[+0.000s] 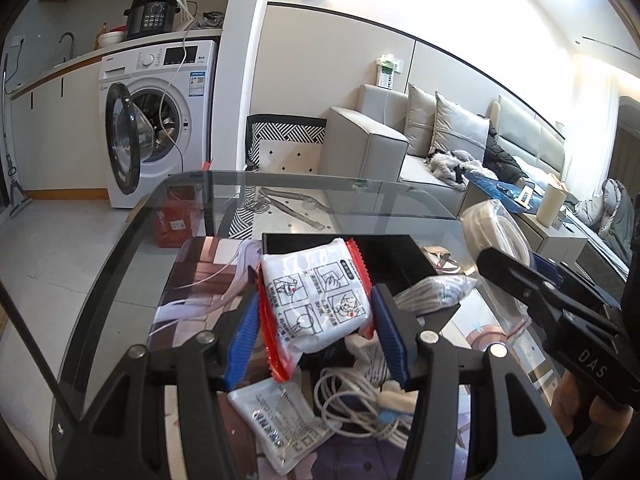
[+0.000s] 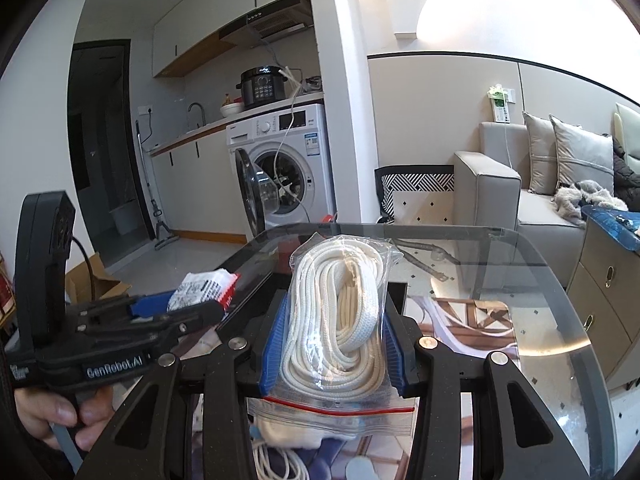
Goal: Organize soft objects
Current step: 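Lift the packet with the left tool while the right tool carries the rope bag over the box, then open the left tool into the black box while the right tool releases the rope bag inside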
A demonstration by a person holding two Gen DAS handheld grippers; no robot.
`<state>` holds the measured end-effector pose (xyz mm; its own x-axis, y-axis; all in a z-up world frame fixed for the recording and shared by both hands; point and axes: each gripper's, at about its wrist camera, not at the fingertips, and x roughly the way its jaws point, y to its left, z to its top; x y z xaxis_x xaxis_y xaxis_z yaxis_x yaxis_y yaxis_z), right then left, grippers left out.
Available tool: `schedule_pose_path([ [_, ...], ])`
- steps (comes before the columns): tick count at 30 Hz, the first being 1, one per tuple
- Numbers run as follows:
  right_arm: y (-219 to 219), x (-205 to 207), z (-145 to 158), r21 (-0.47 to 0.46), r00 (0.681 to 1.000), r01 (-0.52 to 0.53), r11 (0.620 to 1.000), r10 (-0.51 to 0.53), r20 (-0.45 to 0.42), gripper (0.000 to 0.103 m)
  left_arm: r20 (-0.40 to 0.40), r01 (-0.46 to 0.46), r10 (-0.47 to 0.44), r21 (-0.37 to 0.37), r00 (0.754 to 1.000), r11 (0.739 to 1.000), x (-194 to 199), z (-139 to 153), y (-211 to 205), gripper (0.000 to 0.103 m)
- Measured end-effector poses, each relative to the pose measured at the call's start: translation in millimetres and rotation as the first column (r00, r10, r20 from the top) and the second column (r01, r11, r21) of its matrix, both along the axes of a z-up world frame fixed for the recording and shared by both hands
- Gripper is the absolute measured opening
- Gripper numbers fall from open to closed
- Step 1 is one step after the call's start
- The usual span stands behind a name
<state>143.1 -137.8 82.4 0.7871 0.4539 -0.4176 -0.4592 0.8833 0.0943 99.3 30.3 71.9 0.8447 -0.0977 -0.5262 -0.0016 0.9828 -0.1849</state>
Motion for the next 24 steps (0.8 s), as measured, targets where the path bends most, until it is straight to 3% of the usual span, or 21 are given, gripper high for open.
schedule_pose_path([
  [20,16.5,69.3,-9.0,-0.018,0.998,0.021,1.0,-0.022,-0.057,0.043,-0.028,0.002,-0.002,0.0,1.0,1.0,51.4,-9.1,-3.4,0.054],
  [23,17.0,75.8,-14.4,-0.044,0.997,0.018,0.999,-0.022,-0.078,0.058,-0.044,-0.004,0.004,0.002,0.999,1.0,54.4,-13.6,-3.0,0.056],
  [24,14.9,75.3,-15.1,-0.046,0.997,0.016,0.999,-0.019,-0.072,0.07,-0.051,-0.009,0.009,0.001,0.999,1.0,56.0,-14.9,-1.2,0.058],
])
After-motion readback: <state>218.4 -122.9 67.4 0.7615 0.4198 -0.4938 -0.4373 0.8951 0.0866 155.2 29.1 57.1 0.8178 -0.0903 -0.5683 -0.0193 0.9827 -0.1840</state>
